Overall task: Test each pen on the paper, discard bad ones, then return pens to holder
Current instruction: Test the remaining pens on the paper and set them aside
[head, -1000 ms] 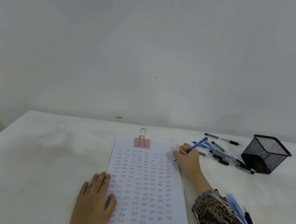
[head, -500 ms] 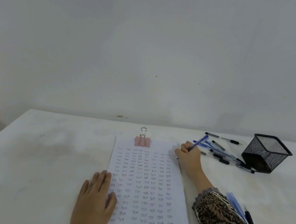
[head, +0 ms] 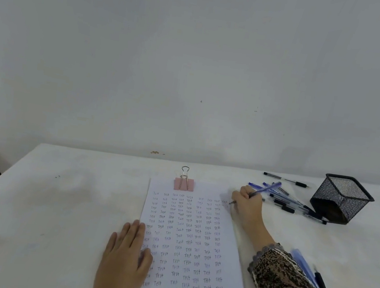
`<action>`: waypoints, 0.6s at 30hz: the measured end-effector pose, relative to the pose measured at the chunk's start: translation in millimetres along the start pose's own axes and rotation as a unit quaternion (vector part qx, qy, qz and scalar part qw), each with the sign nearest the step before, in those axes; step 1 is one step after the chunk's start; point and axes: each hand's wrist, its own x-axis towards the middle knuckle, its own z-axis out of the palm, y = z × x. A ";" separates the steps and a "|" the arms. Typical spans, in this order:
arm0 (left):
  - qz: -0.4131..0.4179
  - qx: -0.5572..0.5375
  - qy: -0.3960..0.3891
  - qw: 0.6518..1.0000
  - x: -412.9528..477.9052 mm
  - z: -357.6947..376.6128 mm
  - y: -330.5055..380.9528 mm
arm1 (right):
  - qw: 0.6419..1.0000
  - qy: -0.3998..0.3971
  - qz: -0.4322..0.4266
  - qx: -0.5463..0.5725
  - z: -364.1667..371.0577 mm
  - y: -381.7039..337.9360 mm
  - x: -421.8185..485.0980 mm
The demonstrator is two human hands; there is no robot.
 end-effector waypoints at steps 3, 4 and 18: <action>-0.002 -0.027 0.013 1.000 0.9 1.4 -0.4 | 0.979 0.037 0.089 0.178 -5.0 -9.6 2.6; -0.004 -0.024 0.013 1.000 1.0 1.6 -0.5 | 0.969 0.045 0.115 0.213 -6.4 -12.6 3.4; -0.003 -0.013 0.018 1.000 -0.3 2.6 -2.1 | 0.874 0.037 0.165 0.456 41.4 -34.0 -82.7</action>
